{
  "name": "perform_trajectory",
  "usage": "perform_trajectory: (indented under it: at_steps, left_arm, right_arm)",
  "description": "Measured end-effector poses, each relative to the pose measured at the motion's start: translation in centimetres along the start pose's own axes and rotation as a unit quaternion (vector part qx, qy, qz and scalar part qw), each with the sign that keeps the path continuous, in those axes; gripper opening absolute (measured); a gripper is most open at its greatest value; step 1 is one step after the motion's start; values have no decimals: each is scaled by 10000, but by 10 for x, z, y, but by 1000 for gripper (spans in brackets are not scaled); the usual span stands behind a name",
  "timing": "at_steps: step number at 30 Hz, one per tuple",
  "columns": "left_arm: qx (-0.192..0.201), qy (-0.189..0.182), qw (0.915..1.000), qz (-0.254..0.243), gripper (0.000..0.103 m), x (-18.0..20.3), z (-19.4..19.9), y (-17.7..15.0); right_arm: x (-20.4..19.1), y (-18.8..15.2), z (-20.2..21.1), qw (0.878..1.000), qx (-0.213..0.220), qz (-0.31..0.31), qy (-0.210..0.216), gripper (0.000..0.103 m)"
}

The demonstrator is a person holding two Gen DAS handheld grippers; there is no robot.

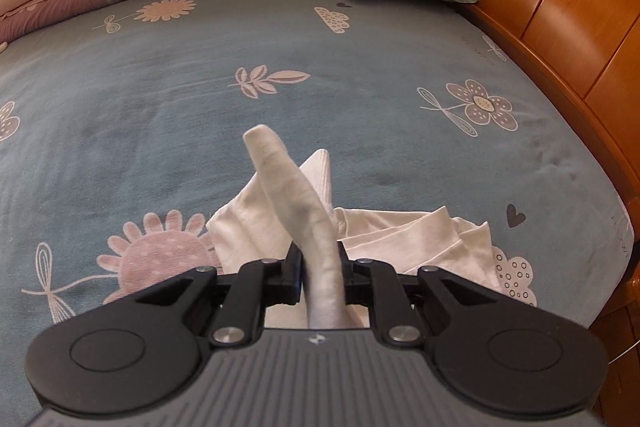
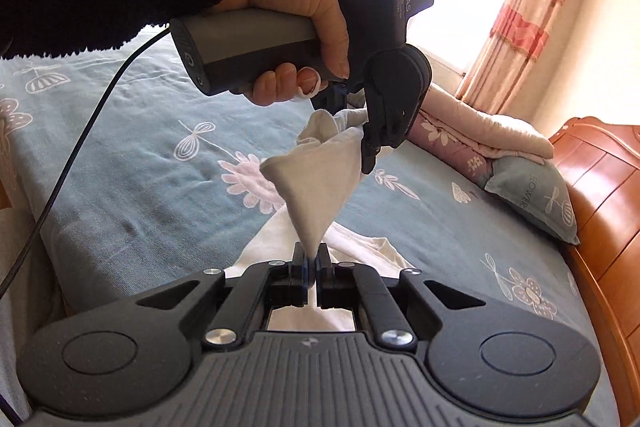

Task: Fold clothes
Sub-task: 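Lift the held sweatshirt with both grippers and fold it over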

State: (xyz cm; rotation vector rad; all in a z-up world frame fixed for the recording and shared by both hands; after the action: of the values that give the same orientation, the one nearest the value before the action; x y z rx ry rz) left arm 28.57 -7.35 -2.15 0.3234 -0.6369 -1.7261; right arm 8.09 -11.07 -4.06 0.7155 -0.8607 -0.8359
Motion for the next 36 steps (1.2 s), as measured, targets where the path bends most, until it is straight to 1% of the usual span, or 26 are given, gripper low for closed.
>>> perform_trajectory:
  at_steps: [3, 6, 12, 17, 21, 27, 30, 31, 33, 35, 36]
  left_arm:
    - [-133, 78, 9997, -192, 13, 31, -18, 5]
    - [-277, 39, 9988, -392, 13, 60, -36, 6]
    - [-550, 156, 9952, -789, 13, 106, -69, -2]
    - [-736, 292, 9925, -931, 14, 123, -91, -9]
    - [-839, 353, 9915, -924, 14, 129, -102, -13]
    - [-937, 493, 9885, -1079, 15, 139, -111, -13]
    - [-956, 526, 9877, -1117, 19, 144, -117, -15]
    - [-948, 526, 9877, -1123, 23, 146, -119, -15]
    - [-925, 523, 9878, -1140, 26, 150, -121, -16]
    - [-878, 499, 9873, -1225, 35, 156, -122, -16]
    - [-845, 466, 9874, -1256, 37, 159, -123, -15]
  right_arm:
    - [23, -14, 4, 9996, -43, -283, -73, 6]
    - [44, -31, 7, 9982, -109, -571, -154, 6]
    - [72, -60, 7, 9929, -297, -1140, -155, 6]
    - [85, -80, 2, 9863, -467, -1585, -8, 6]
    - [96, -94, -3, 9744, -551, -2167, 255, 6]
    - [109, -106, -2, 9625, -601, -2615, 388, 6]
    - [112, -115, -2, 9565, -675, -2808, 421, 6]
    - [113, -119, -3, 9537, -707, -2889, 448, 6]
    - [115, -123, -2, 9474, -723, -3071, 528, 6]
    - [117, -126, -2, 9432, -722, -3186, 598, 6]
    - [117, -127, -1, 9419, -727, -3218, 628, 7]
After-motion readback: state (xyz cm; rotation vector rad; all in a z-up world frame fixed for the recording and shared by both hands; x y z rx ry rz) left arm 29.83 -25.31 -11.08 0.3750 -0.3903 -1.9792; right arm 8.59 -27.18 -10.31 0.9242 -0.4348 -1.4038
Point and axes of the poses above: each gripper's, at about its wrist camera, not at the fingertips, and z roughly against the way its jaws point, x to its right, y to its top, the point moved 6 cm from there along -z, roughly the way its jaws point
